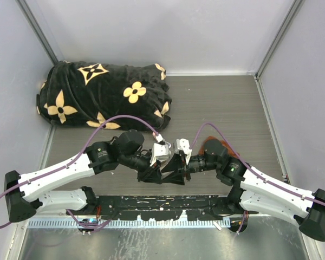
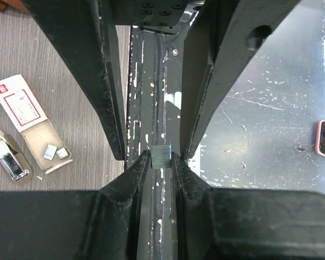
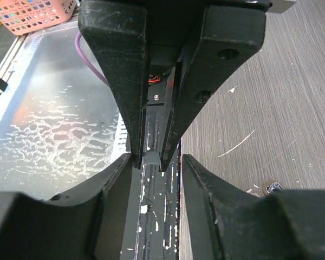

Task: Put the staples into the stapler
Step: Adjust the staple.

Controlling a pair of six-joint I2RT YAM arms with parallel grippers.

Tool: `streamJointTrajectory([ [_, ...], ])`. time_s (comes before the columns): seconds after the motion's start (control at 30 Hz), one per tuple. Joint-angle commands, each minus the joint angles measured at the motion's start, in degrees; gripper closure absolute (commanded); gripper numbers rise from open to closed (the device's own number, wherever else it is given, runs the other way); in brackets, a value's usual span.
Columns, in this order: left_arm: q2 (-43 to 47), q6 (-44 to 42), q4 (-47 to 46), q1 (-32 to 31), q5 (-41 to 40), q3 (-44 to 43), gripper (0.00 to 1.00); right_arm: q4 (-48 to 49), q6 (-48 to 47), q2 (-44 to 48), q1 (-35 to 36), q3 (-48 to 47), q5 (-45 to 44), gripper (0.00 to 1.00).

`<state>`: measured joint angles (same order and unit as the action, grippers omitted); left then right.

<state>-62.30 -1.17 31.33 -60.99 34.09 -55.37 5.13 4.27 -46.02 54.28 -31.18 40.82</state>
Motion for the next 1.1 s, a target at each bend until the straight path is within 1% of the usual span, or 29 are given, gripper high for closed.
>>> streamJointTrajectory([
  [0.0, 1.7, -1.2, -2.2, -0.4, 0.4, -1.1, 1.0, 2.4, -1.1, 0.8, 0.3, -2.3, 0.2, 0.56],
  [0.1, 2.0, -1.3, -2.2, -0.5, -0.4, -1.1, 1.0, 1.5, -1.3, 0.7, 0.3, -2.8, 0.9, 0.64],
  [0.5, 2.2, -0.9, -2.0, -0.4, -2.8, -1.0, 1.0, -0.2, -1.4, 0.2, 0.3, -3.9, 2.4, 0.83],
  [0.53, 2.3, -0.9, -2.1, -0.5, -3.1, -1.0, 0.99, -0.1, -1.2, 0.2, 0.3, -3.9, 2.5, 0.85],
  [0.57, 2.3, -0.8, -2.1, -0.4, -3.6, -0.9, 0.95, -0.1, -1.1, 0.2, 0.3, -4.0, 2.5, 0.86],
  [0.63, 2.5, -0.8, -1.9, -0.4, -4.6, -0.9, 0.71, 0.0, -0.9, 0.4, 0.3, -4.0, 2.0, 0.88],
  [0.73, 3.4, -1.1, -0.2, -0.5, -8.3, -1.1, 0.45, 0.4, -0.9, 1.1, 0.3, -3.4, -1.2, 0.89],
  [0.8, 5.2, -1.0, 1.7, -0.5, -12.3, -1.0, 0.32, 0.9, -0.8, 1.9, 0.3, -2.6, -3.4, 0.89],
  [0.87, 8.1, 0.4, 2.6, -0.4, -15.1, -0.5, 0.24, 1.7, -0.5, 2.7, 0.3, -1.6, -5.4, 0.9],
  [0.97, 13.9, 5.4, 2.1, -0.4, -20.2, 1.0, 0.18, 3.4, -0.2, 3.8, 0.2, -0.1, -8.4, 0.9],
  [1.07, 19.6, 15.0, -0.1, -0.4, -31.6, 3.8, 0.16, 5.9, 0.6, 5.0, 0.2, 2.0, -11.5, 0.91],
])
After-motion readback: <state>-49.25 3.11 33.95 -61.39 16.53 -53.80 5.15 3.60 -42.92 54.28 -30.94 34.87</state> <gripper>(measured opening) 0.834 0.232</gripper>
